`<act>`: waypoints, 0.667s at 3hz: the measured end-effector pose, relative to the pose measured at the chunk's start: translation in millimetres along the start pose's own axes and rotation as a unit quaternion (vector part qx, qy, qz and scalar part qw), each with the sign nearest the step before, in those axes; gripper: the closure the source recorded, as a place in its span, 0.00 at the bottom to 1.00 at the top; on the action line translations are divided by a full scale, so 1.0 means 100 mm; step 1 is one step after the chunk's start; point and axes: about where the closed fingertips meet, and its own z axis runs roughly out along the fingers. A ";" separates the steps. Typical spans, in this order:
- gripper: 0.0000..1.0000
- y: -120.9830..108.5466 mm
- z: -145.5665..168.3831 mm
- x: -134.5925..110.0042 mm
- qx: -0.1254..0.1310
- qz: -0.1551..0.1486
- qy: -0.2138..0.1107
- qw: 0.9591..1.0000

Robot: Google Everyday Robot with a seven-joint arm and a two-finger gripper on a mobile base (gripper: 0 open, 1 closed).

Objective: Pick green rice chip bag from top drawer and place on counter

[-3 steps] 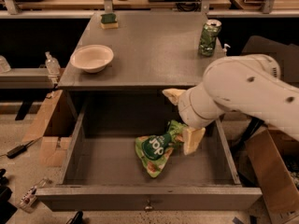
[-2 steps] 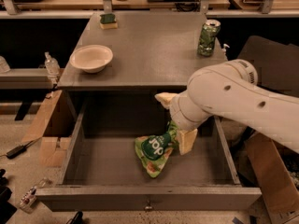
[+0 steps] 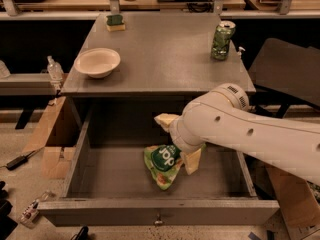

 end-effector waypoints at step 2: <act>0.00 0.09 0.67 0.02 -0.075 -0.050 0.028 0.996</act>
Offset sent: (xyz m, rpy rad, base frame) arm 0.0385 0.0102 -0.1028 -0.2758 0.1360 0.0850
